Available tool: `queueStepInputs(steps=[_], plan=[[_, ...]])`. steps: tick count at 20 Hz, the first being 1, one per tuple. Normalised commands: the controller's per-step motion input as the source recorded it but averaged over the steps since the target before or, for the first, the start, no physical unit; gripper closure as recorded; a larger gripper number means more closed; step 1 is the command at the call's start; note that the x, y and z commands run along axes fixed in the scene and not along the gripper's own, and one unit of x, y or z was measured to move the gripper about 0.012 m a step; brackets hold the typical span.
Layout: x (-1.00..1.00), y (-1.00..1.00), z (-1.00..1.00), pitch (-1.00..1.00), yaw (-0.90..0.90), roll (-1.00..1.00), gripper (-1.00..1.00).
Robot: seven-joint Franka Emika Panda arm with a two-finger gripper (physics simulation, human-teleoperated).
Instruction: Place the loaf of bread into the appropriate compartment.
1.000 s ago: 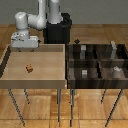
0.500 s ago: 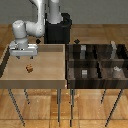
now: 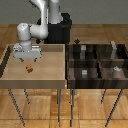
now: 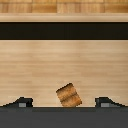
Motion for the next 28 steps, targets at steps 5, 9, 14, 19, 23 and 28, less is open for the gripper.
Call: queueStepInputs(steps=[5, 9, 14, 19, 23, 28], plan=[[0.0, -0.4, 0.0, 0.0, 0.0, 0.0, -1.0], [0.0, 0.0, -0.5, 0.0, 0.0, 0.0, -1.0], [0.0, 0.2, -0.4, 0.0, 0.0, 0.0, -1.0], [0.0, 0.0, -0.6, 0.0, 0.0, 0.0, -1.0], [0.0, 0.0, -0.25, 0.0, 0.0, 0.0, 1.0], [0.0, 0.0, 0.2, 0.0, 0.0, 0.0, 1.0]])
